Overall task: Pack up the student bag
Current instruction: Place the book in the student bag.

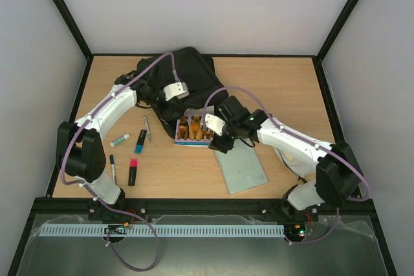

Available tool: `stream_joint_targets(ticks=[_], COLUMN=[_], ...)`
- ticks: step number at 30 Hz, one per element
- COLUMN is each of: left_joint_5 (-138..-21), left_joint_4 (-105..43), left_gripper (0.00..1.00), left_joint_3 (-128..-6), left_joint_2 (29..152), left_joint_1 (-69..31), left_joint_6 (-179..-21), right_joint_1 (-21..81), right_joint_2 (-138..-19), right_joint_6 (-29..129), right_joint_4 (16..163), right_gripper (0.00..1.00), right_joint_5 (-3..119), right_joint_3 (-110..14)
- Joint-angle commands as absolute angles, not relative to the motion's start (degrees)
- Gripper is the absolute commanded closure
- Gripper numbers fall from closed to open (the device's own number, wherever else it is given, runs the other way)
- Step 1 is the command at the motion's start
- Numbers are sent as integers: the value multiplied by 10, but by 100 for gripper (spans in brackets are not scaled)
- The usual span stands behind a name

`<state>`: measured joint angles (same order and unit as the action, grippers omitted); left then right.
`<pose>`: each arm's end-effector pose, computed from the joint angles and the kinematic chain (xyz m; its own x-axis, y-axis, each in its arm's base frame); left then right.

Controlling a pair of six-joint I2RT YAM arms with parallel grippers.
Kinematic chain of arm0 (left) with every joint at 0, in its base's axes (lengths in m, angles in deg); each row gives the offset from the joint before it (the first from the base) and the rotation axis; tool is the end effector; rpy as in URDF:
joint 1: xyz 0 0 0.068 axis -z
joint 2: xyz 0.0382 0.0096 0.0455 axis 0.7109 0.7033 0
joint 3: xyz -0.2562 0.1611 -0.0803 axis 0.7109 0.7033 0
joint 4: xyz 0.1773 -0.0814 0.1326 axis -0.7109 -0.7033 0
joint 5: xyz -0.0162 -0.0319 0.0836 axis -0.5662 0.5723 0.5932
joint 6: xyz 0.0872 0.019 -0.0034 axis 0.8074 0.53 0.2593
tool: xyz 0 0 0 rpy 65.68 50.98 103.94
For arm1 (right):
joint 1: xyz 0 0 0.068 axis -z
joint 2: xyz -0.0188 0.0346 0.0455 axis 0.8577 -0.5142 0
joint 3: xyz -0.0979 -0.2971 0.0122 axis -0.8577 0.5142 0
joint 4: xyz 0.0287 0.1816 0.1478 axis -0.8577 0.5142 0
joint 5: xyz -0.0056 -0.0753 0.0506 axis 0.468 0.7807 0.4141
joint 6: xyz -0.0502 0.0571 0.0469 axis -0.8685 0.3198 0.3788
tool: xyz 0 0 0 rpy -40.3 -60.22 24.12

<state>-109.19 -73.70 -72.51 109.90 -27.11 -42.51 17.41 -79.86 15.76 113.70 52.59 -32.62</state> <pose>0.3114 -0.1540 0.2971 -0.1525 0.6475 -0.7467 0.9656 0.2585 0.0269 0.2176 0.2172 0.2812 -0.1311 -0.7161 -0.6855 -0.9259 0.3356 -0.1734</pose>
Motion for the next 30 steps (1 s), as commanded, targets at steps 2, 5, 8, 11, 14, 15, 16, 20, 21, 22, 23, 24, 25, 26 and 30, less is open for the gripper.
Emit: stream_joint_targets(ticks=[2, 5, 8, 11, 14, 15, 16, 20, 21, 22, 23, 24, 25, 26, 30], left_joint_5=[-1132, -1134, -1138, -1142, -1143, -1143, -1143, -1144, -1146, -1147, -1149, -1150, -1152, -1154, -1160], left_joint_4=[-726, -728, -727, -728, -731, -733, -735, -736, -736, -737, -738, -739, -741, -742, -744], left_gripper=[98, 98, 98, 98, 98, 98, 98, 98, 98, 98, 98, 98, 98, 98, 98], left_joint_3=[-749, -750, -750, -753, -759, -762, -765, -768, -768, -767, -767, -766, -764, -763, -759], left_joint_2=[1096, 1096, 1099, 1102, 1104, 1105, 1106, 1108, 1108, 1109, 1109, 1109, 1108, 1108, 1107], left_joint_1=[-272, -273, -273, -273, -271, -272, -271, -272, -272, -272, -272, -272, -272, -271, -272], left_joint_6=[-413, -411, -412, -412, -410, -409, -409, -407, -406, -405, -404, -403, -402, -401, -398], right_joint_1=[133, 127, 126, 125, 125, 126, 126, 126, 126, 127, 128, 130, 132, 135, 143], right_joint_2=[-838, -857, -874, -886, -906, -912, -918, -944, -951, -957, -962, -967, -971, -977, -998], right_joint_6=[72, 73, 70, 63, 47, 42, 37, 32, 29, 26, 21, 15, 8, 3, -5], right_joint_4=[1097, 1076, 1069, 1063, 1053, 1050, 1046, 1019, 1009, 1001, 990, 982, 976, 971, 947], right_gripper=[24, 24, 25, 25, 25, 25, 25, 25, 26, 26, 27, 27, 28, 28, 30], right_joint_5=[639, 678, 686, 686, 703, 709, 716, 760, 775, 787, 799, 809, 816, 823, 842], right_joint_3=[-307, -307, -313, -313, -318, -322, -327, -350, -355, -360, -366, -371, -377, -383, -406])
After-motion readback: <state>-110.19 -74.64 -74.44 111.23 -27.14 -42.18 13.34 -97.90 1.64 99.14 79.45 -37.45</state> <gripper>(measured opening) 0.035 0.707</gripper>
